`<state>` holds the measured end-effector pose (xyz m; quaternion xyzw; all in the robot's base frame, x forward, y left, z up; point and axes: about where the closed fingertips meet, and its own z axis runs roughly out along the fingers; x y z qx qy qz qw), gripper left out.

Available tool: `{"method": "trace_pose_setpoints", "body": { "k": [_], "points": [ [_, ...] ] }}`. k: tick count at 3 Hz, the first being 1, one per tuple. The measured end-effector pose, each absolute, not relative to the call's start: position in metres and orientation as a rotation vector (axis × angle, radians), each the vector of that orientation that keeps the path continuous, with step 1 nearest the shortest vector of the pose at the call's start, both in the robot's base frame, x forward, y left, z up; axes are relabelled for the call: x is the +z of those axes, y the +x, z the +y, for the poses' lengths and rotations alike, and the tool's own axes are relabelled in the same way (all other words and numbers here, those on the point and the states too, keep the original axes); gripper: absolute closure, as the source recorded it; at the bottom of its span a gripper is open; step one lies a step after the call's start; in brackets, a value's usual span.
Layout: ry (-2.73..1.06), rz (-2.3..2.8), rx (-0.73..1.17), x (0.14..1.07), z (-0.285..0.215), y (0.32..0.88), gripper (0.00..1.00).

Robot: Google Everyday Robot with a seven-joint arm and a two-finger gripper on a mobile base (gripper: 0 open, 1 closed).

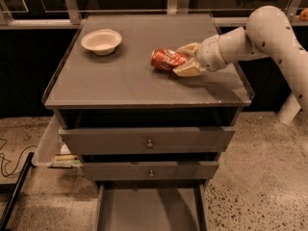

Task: Pick coke can from bottom drawer and place on counter

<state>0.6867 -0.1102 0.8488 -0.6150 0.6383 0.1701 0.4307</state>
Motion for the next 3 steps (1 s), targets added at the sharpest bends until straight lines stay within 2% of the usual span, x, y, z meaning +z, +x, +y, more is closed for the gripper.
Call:
{"method": "trace_pose_setpoints", "body": {
  "k": [1,3],
  "points": [
    [-1.534,1.592,0.424,0.8487,-0.1102,0.6867,0.73],
    [-1.534,1.592,0.425,0.8487,-0.1101,0.6867,0.26]
  ]
}}
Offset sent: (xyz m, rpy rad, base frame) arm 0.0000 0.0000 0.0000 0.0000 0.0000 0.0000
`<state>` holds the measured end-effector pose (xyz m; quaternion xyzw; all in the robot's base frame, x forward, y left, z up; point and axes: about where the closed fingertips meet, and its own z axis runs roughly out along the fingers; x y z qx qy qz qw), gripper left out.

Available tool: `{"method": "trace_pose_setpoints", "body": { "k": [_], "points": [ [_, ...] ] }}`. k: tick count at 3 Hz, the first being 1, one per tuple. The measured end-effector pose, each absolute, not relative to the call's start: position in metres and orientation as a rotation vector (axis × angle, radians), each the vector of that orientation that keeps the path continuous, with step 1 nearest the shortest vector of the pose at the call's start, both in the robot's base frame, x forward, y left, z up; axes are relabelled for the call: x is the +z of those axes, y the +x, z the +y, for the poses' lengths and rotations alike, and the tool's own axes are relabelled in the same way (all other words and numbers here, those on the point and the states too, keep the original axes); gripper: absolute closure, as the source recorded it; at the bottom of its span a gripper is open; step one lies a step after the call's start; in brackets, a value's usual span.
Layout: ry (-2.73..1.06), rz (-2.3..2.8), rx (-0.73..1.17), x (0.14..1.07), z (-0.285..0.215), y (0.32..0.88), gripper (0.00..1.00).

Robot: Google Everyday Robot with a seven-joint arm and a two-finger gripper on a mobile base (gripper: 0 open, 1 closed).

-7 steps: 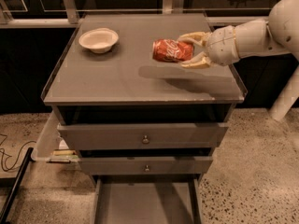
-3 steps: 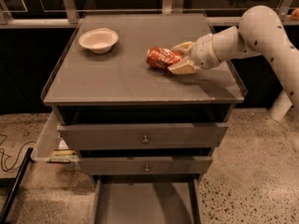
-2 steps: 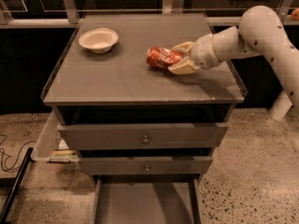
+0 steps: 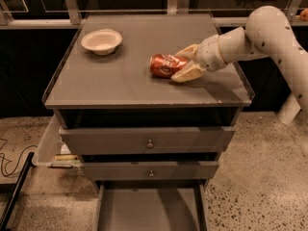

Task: Pick coke can from bottom drawer and place on counter

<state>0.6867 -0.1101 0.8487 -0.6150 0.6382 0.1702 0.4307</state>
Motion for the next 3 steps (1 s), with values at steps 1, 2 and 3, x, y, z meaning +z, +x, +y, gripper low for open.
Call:
{"method": "trace_pose_setpoints", "body": {
  "k": [1,2,3],
  "points": [
    [-1.534,1.592,0.425,0.8487,-0.1101,0.6867,0.03],
    [-1.534,1.592,0.425,0.8487,-0.1101,0.6867,0.00],
    [-1.534,1.592,0.425,0.8487,-0.1101,0.6867,0.00]
  ]
}}
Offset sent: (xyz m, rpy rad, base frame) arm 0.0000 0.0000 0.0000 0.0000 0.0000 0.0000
